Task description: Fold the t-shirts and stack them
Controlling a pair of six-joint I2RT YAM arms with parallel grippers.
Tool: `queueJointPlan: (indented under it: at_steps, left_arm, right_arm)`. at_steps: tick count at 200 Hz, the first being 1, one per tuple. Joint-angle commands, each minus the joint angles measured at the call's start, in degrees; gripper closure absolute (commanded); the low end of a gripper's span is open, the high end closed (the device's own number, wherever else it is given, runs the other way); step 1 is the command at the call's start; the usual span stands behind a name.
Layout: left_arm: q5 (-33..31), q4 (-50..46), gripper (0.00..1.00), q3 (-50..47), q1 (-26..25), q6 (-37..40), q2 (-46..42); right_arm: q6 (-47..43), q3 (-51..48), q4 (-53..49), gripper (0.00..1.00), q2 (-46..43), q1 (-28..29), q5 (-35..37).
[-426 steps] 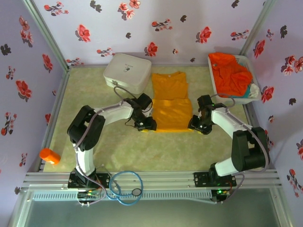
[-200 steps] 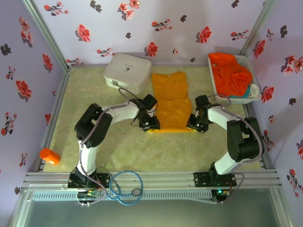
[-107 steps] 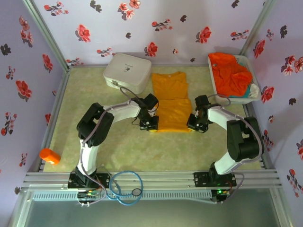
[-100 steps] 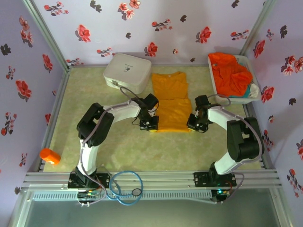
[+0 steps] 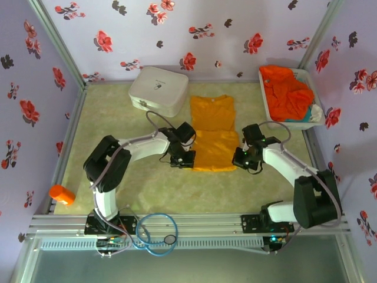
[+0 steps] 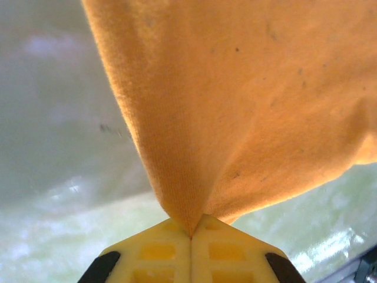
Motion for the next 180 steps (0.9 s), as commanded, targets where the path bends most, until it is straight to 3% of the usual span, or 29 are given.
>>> queueJointPlan:
  at_steps: [1,58,180]
  left_arm:
    - [-0.36,-1.23,1.0,-1.82,-1.93,-1.76,-4.42]
    - [0.28,-4.55,1.0,0.81,-2.38,-4.52,-11.24]
    - [2.33,-9.43,1.0,15.54,4.92,-2.57,-8.77]
  right_arm:
    - [2.19,-0.68,-4.96,1.0,-4.71,0.61,-1.09]
    - [5.77,5.06,-11.1,1.0,-9.99,0.63,-0.65]
    - [4.76,22.73,-11.25,1.0,0.43,-4.02,-4.42]
